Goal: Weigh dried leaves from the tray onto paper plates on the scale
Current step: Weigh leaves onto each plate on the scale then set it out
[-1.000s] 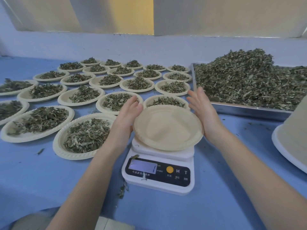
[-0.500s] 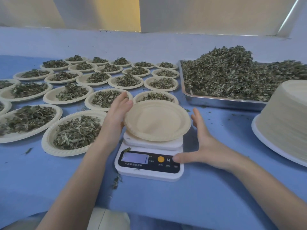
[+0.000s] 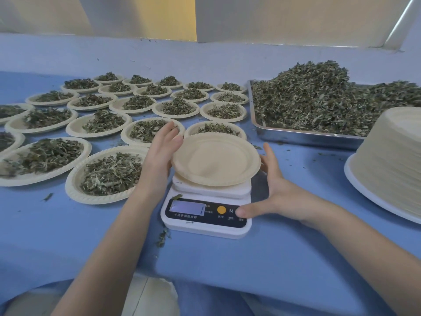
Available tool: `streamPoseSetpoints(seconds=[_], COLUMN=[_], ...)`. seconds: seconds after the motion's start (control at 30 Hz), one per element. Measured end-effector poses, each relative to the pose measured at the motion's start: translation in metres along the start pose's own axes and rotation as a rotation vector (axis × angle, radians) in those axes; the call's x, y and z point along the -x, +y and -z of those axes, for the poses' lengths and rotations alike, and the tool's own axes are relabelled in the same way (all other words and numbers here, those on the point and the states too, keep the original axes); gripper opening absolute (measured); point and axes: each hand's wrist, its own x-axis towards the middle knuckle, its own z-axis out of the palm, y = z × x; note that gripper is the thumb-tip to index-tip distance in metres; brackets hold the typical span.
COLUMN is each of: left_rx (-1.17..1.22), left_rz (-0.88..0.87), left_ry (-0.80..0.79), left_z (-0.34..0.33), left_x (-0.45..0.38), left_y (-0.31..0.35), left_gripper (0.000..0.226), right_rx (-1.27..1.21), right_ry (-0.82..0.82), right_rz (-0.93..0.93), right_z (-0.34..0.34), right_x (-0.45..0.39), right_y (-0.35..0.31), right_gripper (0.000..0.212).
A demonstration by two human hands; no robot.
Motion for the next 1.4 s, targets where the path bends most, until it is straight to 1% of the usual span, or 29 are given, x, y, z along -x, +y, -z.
streamPoseSetpoints(seconds=[0.13, 0.33, 0.43, 0.5, 0.57, 0.6, 0.7, 0.73, 0.83, 0.9, 0.97, 1.07, 1.13, 1.17, 1.2, 1.23, 1.3, 1.33, 1.4], left_rx=[-0.019, -0.046, -0.087, -0.186, -0.323, -0.407, -0.688, -0.751, -0.855, -0.908, -0.933, -0.981, -1.01, -1.019, -1.038, -1.065, -1.12, -1.135, -1.14], left_rz=[-0.01, -0.016, -0.051, -0.085, -0.131, -0.158, -0.253, -0.29, -0.356, -0.375, -0.352, -0.193, -0.121, -0.099, -0.078, -0.053, 0.001, 0.02, 0.053], left_ry=[-0.015, -0.027, 0.001, -0.009, -0.075, -0.112, -0.213, -0.257, -0.377, -0.427, -0.487, -0.588, -0.624, -0.638, -0.655, -0.672, -0.711, -0.727, -0.756], left_z=[0.001, 0.0, 0.0, 0.001, 0.002, 0.001, -0.009, -0.016, -0.046, -0.07, -0.096, -0.13, -0.147, -0.154, -0.161, -0.167, -0.177, -0.181, -0.187], left_x=[0.0, -0.001, -0.002, -0.002, -0.003, -0.005, -0.021, -0.028, -0.055, -0.074, -0.094, -0.12, -0.136, -0.144, -0.152, -0.159, -0.173, -0.179, -0.191], left_y=[-0.001, -0.003, -0.003, -0.001, 0.005, 0.009, 0.03, 0.038, 0.059, 0.065, 0.067, 0.064, 0.058, 0.054, 0.049, 0.044, 0.035, 0.029, 0.019], left_gripper=[0.073, 0.076, 0.073, 0.081, 0.089, 0.09, 0.083, 0.082, 0.079, 0.077, 0.078, 0.078, 0.067, 0.06, 0.058, 0.061, 0.071, 0.073, 0.073], right_rx=[-0.072, -0.13, -0.177, -0.333, -0.476, -0.51, -0.513, -0.502, -0.502, -0.491, -0.456, -0.347, -0.198, -0.083, 0.06, 0.214, 0.476, 0.552, 0.588], right_ry=[0.037, 0.072, 0.109, 0.164, 0.194, 0.21, 0.272, 0.295, 0.324, 0.335, 0.407, 0.487, 0.534, 0.566, 0.603, 0.647, 0.746, 0.782, 0.832], right_rz=[0.047, 0.063, 0.069, 0.043, 0.038, 0.045, 0.092, 0.099, 0.091, 0.046, 0.0, -0.068, -0.12, -0.159, -0.217, -0.299, -0.491, -0.591, -0.774], right_z=[-0.007, -0.006, -0.007, -0.003, 0.003, 0.007, 0.017, 0.02, 0.035, 0.046, 0.061, 0.086, 0.106, 0.116, 0.125, 0.135, 0.155, 0.165, 0.183], right_x=[0.0, 0.003, 0.002, 0.0, -0.006, -0.01, -0.024, -0.031, -0.051, -0.067, -0.083, -0.105, -0.12, -0.128, -0.135, -0.142, -0.152, -0.155, -0.158], right_y=[0.005, 0.005, 0.005, 0.0, -0.008, -0.014, -0.037, -0.045, -0.062, -0.063, -0.059, -0.052, -0.045, -0.041, -0.035, -0.028, -0.013, -0.006, 0.008], right_gripper=[0.157, 0.151, 0.145, 0.137, 0.129, 0.126, 0.128, 0.125, 0.116, 0.103, 0.089, 0.079, 0.065, 0.055, 0.048, 0.049, 0.059, 0.066, 0.08])
